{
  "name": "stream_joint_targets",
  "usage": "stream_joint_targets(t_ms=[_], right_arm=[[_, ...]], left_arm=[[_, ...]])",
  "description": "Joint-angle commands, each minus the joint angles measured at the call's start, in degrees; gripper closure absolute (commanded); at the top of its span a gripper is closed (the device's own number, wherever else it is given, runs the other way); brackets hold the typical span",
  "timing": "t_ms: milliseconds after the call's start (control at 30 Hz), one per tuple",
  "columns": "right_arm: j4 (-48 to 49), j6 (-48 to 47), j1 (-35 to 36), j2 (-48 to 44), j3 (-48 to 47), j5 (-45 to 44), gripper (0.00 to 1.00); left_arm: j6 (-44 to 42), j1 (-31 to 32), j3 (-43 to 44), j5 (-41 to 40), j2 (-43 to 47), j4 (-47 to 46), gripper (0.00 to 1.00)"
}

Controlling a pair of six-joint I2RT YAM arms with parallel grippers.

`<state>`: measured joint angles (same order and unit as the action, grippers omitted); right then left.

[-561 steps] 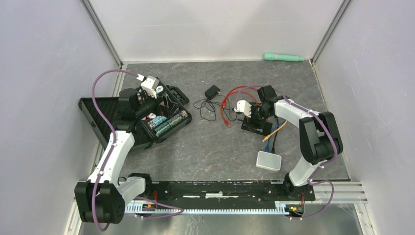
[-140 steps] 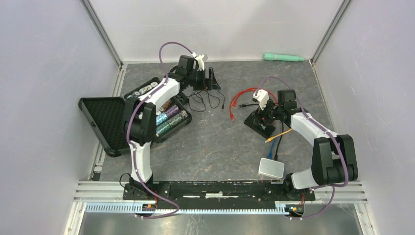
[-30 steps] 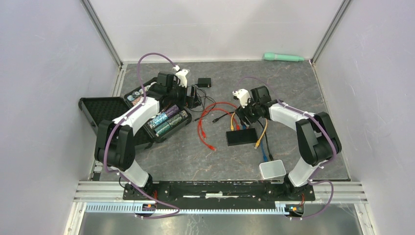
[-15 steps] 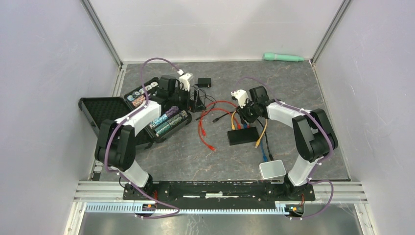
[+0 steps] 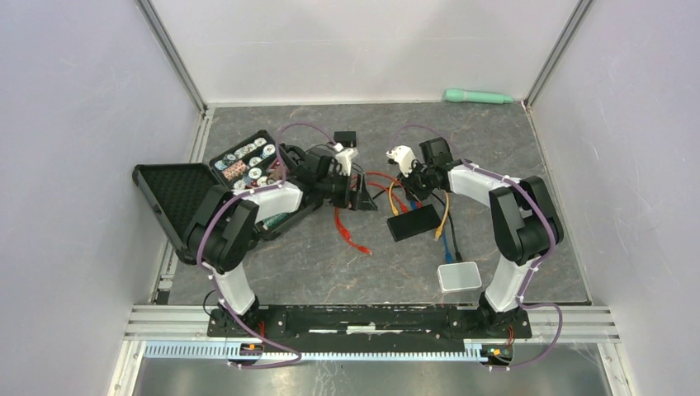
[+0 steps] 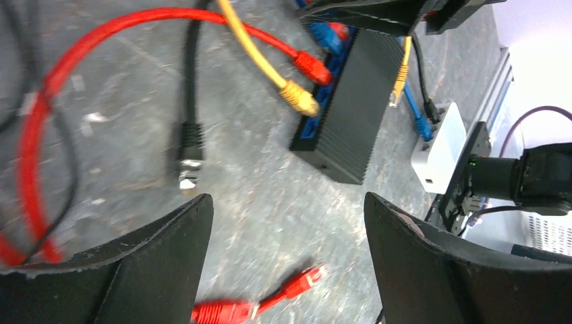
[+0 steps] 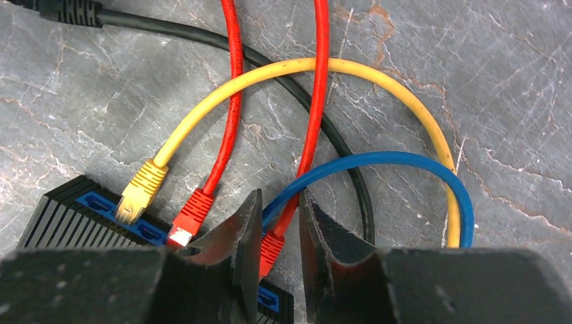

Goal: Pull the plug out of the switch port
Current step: Move the connector to the center of the board.

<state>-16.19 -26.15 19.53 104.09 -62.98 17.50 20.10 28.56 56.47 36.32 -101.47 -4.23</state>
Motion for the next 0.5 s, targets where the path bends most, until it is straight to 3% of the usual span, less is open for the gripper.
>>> stream_joint_targets(t_ms=[0, 167, 467], right_arm=[[-0.7, -4.9, -0.6, -0.4, -1.4, 4.8, 0.71], [0.6, -3.7, -0.8, -2.3, 0.8, 7.0, 0.62], [-0.8, -3.8, -2.4, -7.3, 0.8, 9.4, 0.34]], left_arm=[[6.0, 3.2, 4.0, -0.6, -3.0, -4.4, 0.12], [10.0, 4.7, 7.2, -0.2, -7.9, -8.2, 0.15], [11.2, 7.3, 10.4, -1.6, -13.2, -10.4, 0.18]])
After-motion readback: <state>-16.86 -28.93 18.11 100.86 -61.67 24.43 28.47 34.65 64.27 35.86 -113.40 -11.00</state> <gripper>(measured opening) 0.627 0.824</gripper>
